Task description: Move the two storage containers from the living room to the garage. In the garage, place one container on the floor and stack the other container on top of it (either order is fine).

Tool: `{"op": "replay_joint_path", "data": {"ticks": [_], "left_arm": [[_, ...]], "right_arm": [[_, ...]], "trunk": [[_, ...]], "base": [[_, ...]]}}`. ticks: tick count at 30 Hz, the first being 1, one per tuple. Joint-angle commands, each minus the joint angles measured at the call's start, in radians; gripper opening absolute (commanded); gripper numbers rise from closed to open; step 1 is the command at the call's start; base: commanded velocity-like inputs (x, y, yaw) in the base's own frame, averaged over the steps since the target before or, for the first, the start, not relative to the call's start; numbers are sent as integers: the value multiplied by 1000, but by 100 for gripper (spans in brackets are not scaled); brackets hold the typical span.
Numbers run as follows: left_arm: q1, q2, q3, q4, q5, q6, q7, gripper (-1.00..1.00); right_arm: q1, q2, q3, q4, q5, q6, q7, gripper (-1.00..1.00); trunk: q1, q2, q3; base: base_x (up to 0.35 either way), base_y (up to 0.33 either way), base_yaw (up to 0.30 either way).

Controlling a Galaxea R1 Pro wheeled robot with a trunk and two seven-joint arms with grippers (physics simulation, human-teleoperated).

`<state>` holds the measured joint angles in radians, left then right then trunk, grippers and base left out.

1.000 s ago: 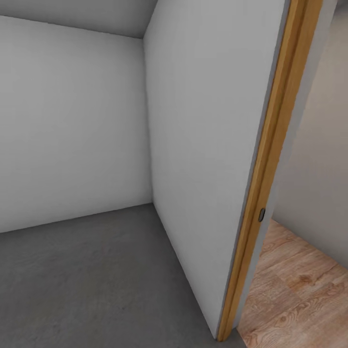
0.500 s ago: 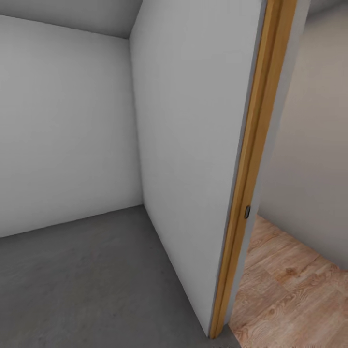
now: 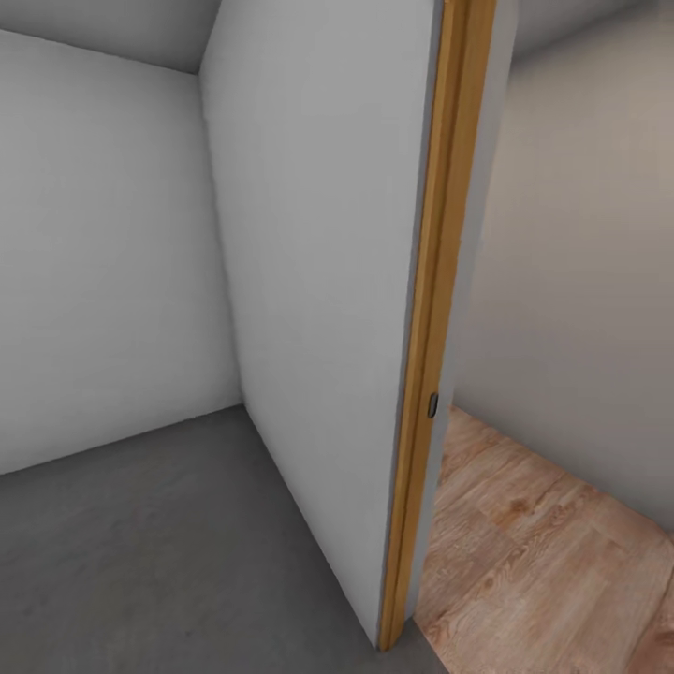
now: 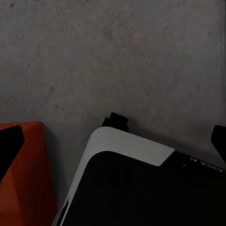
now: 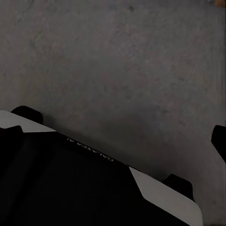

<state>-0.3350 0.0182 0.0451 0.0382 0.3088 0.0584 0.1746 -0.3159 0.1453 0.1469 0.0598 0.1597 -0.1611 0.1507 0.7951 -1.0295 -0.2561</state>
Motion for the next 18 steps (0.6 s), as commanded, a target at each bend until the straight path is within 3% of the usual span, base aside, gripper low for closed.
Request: {"op": "replay_joint_path", "data": {"ticks": [1,18], "left_arm": [[-1,0,4,1,2,1,2,100],[-1,0,4,0,3,1,2,100]], "right_arm": [[-2,0,8,5,0,-8,0,100],[-2,0,8,5,0,-8,0,100]], "trunk": [[0,-1,-1],[0,-1,10]], "base": [[0,0,-269],[0,0,-268]]}}
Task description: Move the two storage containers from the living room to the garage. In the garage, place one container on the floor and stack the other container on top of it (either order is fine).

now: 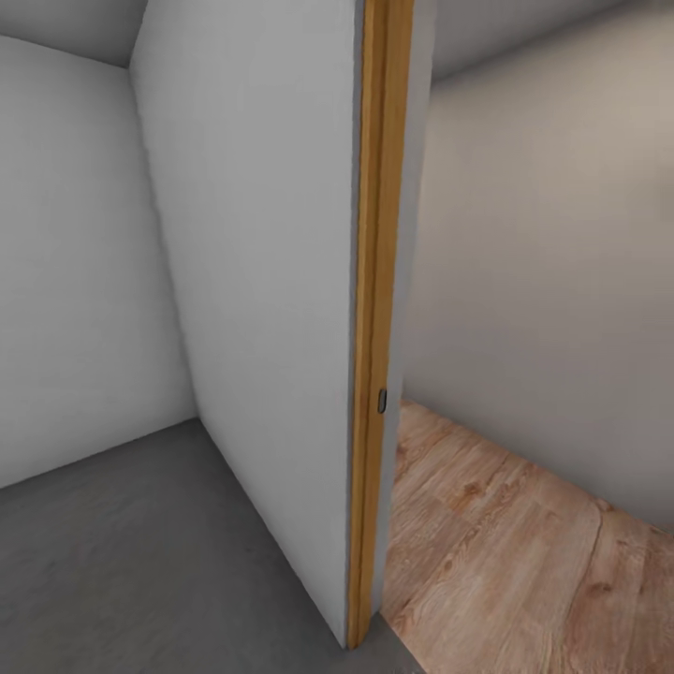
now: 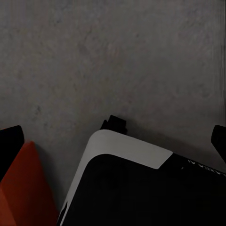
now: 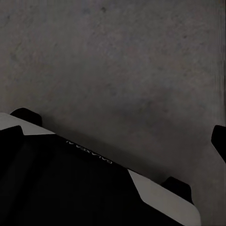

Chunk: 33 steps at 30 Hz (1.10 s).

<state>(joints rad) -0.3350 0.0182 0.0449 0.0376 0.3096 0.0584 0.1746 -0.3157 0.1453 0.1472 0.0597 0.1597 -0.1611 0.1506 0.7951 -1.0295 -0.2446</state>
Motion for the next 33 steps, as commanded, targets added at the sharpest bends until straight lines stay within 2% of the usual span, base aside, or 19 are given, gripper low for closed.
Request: {"op": "replay_joint_path", "data": {"ticks": [1,16,27,33], "left_arm": [[-1,0,4,1,2,1,2,100],[-1,0,4,1,2,1,2,100],[-1,0,4,1,2,1,2,100],[-1,2,4,0,2,1,2,100]], "right_arm": [[-2,0,8,5,0,-8,0,100],[-2,-1,8,5,-1,-8,0,100],[-2,-4,8,2,4,-8,1,100],[-2,-1,8,2,0,-8,1,100]], "trunk": [[0,-1,-1],[0,-1,9],[0,-1,10],[0,-1,10]], "base": [[0,0,-268],[0,0,-255],[0,0,-25],[277,121,-4]]}}
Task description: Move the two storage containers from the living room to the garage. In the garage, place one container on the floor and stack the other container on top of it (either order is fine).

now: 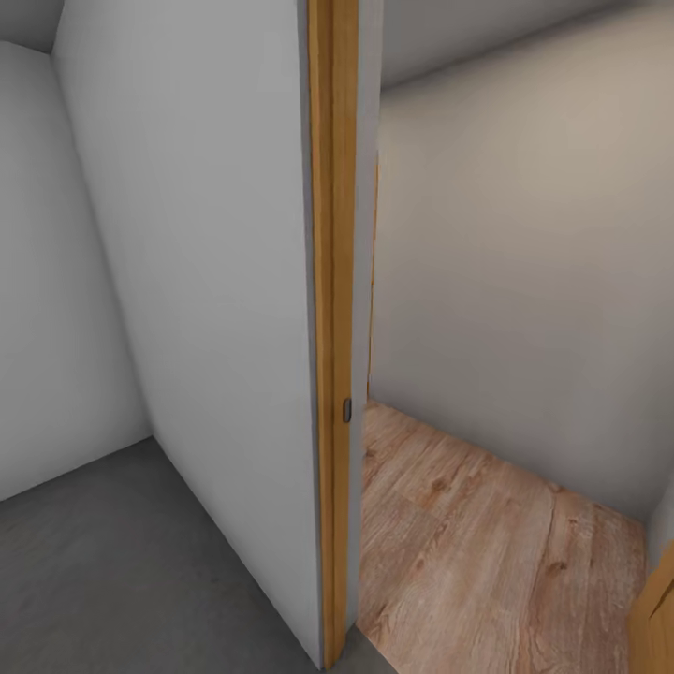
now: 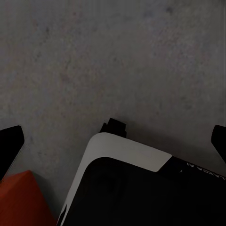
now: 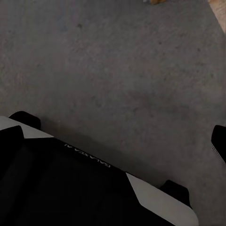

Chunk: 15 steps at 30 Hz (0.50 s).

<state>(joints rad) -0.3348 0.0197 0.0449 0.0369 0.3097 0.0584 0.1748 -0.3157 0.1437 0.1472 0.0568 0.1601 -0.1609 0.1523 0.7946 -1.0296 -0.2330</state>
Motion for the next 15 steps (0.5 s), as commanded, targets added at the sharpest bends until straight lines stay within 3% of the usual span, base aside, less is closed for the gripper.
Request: {"op": "replay_joint_path", "data": {"ticks": [1,6,15], "left_arm": [[-1,0,4,1,2,1,2,100],[-1,0,5,0,2,1,2,100],[-1,0,6,0,2,1,2,100]], "right_arm": [[-2,0,8,5,0,-8,0,100],[-3,1,8,5,3,-8,0,100],[-2,1,8,5,4,-8,0,100]], "trunk": [[1,-1,-1],[1,-1,-1],[1,-1,2]], "base": [[315,139,-83],[297,127,-219],[47,16,-281]]}}
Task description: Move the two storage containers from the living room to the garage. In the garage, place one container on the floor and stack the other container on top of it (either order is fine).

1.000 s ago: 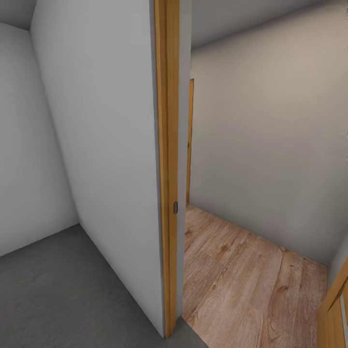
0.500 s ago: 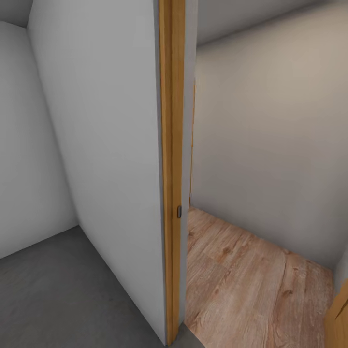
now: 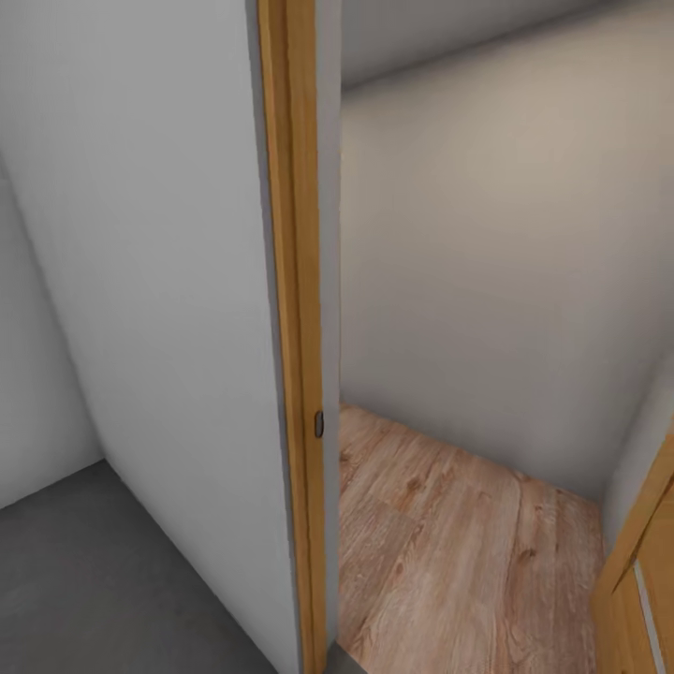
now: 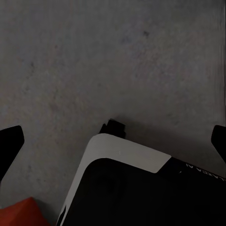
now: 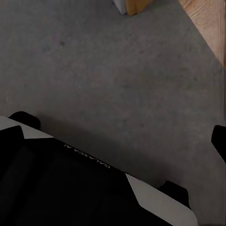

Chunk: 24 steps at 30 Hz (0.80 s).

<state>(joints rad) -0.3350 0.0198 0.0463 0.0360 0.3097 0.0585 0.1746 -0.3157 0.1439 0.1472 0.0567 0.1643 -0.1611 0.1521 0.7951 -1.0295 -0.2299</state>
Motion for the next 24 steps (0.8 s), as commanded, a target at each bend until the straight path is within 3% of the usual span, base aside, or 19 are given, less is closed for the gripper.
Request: {"op": "replay_joint_path", "data": {"ticks": [1,24], "left_arm": [[-1,0,4,1,2,1,2,100],[-1,2,4,1,3,1,2,100]], "right_arm": [[-2,0,8,5,0,-8,0,100],[-2,1,8,5,0,-8,0,100]], "trunk": [[0,-1,-1],[0,-1,12]], "base": [[2,1,-285],[0,0,-285]]}}
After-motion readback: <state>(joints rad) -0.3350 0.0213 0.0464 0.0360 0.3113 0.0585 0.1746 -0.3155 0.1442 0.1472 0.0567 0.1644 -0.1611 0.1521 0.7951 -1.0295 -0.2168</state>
